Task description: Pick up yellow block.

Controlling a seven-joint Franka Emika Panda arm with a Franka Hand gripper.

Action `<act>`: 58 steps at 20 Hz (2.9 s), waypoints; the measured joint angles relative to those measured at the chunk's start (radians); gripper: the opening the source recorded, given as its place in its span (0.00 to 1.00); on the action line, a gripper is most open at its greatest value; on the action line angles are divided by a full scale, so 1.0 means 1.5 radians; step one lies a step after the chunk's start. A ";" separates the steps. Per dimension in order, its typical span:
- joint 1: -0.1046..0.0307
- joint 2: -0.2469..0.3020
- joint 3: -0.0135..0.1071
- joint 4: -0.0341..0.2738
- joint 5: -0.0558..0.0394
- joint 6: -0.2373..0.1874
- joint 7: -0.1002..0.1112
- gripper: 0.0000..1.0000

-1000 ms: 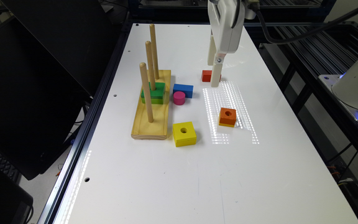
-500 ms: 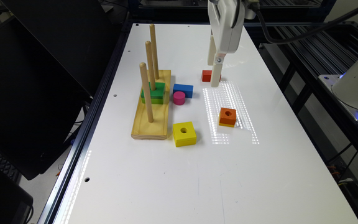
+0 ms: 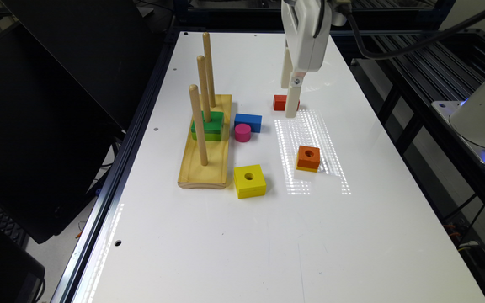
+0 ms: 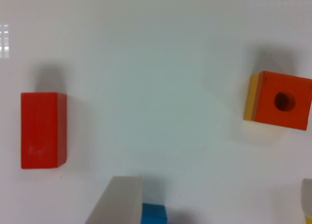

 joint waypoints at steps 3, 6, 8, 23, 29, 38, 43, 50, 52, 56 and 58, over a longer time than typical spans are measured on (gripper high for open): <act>0.000 0.000 0.002 0.001 0.0002 0.000 0.001 1.00; 0.000 0.000 0.004 0.003 0.0003 0.000 0.002 1.00; 0.000 0.000 0.006 0.005 0.0004 0.000 0.003 1.00; 0.001 0.076 0.046 0.092 -0.0002 0.000 0.040 1.00; 0.001 0.088 0.050 0.106 -0.0002 -0.001 0.042 1.00; 0.002 0.088 0.073 0.110 -0.0003 -0.001 0.066 1.00; 0.002 0.091 0.082 0.115 -0.0003 -0.001 0.073 1.00; 0.003 0.106 0.094 0.133 -0.0010 -0.001 0.086 1.00; 0.003 0.114 0.096 0.142 -0.0015 -0.002 0.088 1.00; 0.005 0.125 0.097 0.155 -0.0021 -0.003 0.091 1.00; 0.007 0.128 0.097 0.160 -0.0022 -0.004 0.093 1.00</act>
